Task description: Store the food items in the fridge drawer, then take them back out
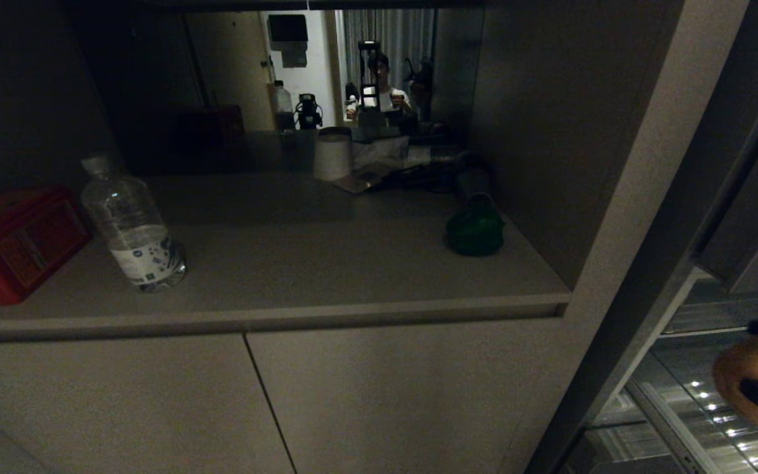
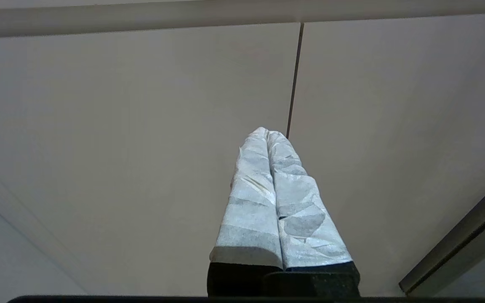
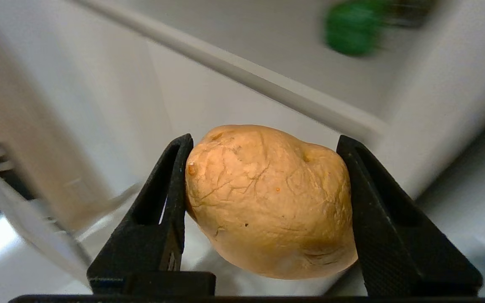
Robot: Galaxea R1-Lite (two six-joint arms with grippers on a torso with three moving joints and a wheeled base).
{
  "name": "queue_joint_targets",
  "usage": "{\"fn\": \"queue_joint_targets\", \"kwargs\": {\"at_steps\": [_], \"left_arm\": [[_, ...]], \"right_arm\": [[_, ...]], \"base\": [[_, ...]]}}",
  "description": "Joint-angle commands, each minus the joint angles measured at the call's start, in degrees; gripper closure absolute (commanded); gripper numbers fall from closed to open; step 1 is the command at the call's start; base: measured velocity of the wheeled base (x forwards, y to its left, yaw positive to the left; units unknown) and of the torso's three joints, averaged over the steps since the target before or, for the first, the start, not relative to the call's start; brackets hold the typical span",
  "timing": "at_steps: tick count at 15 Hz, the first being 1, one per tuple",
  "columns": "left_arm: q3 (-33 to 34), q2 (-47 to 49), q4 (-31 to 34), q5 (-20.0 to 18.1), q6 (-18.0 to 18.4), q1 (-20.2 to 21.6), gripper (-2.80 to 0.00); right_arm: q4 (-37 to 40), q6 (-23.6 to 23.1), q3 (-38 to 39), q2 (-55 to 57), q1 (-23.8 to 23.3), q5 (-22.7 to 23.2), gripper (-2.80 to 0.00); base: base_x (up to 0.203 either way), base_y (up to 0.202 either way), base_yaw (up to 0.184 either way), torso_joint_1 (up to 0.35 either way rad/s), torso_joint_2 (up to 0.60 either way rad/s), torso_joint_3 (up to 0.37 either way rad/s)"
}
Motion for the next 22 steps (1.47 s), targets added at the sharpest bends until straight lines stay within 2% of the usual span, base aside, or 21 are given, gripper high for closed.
{"fn": "queue_joint_targets", "kwargs": {"at_steps": [1,2,4,6,7,9,12,15,19,22], "left_arm": [[0.00,0.07,-0.03,0.02,-0.02,0.03,0.00],[0.00,0.07,-0.09,0.02,-0.02,-0.06,0.00],[0.00,0.07,-0.03,0.02,-0.02,0.03,0.00],[0.00,0.07,-0.06,0.02,-0.02,-0.01,0.00],[0.00,0.07,-0.09,0.02,-0.02,0.03,0.00],[0.00,0.07,-0.07,0.02,-0.02,0.03,0.00],[0.00,0.07,-0.08,0.02,-0.02,-0.05,0.00],[0.00,0.07,-0.06,0.02,-0.02,0.01,0.00],[0.00,0.07,-0.03,0.02,-0.02,0.02,0.00],[0.00,0.07,0.00,0.02,-0.02,0.03,0.00]], "right_arm": [[-3.63,0.00,-3.64,16.39,12.12,-4.44,0.00],[-6.41,0.09,-4.34,19.90,18.35,-8.70,0.00],[-15.45,0.37,-5.81,27.69,29.20,-20.71,0.00],[-20.98,0.45,-9.40,32.59,33.38,-34.41,0.00],[-22.12,0.44,-12.43,34.16,34.51,-39.27,0.00],[-22.74,0.32,-16.25,37.01,35.93,-45.73,0.00],[-22.89,0.11,-21.85,42.89,36.16,-51.28,0.00],[-22.95,0.10,-26.92,50.04,36.18,-54.86,0.00],[-24.63,0.53,-35.83,60.21,36.18,-55.96,0.00],[-26.97,0.54,-39.33,63.60,36.44,-56.13,0.00]], "base": [[0.000,0.000,0.000,0.000,0.00,0.000],[0.000,0.000,0.000,0.000,0.00,0.000],[0.000,0.000,0.000,0.000,0.00,0.000],[0.000,0.000,0.000,0.000,0.00,0.000],[0.000,0.000,0.000,0.000,0.00,0.000],[0.000,0.000,0.000,0.000,0.00,0.000],[0.000,0.000,0.000,0.000,0.00,0.000],[0.000,0.000,0.000,0.000,0.00,0.000],[0.000,0.000,0.000,0.000,0.00,0.000],[0.000,0.000,0.000,0.000,0.00,0.000]]}}
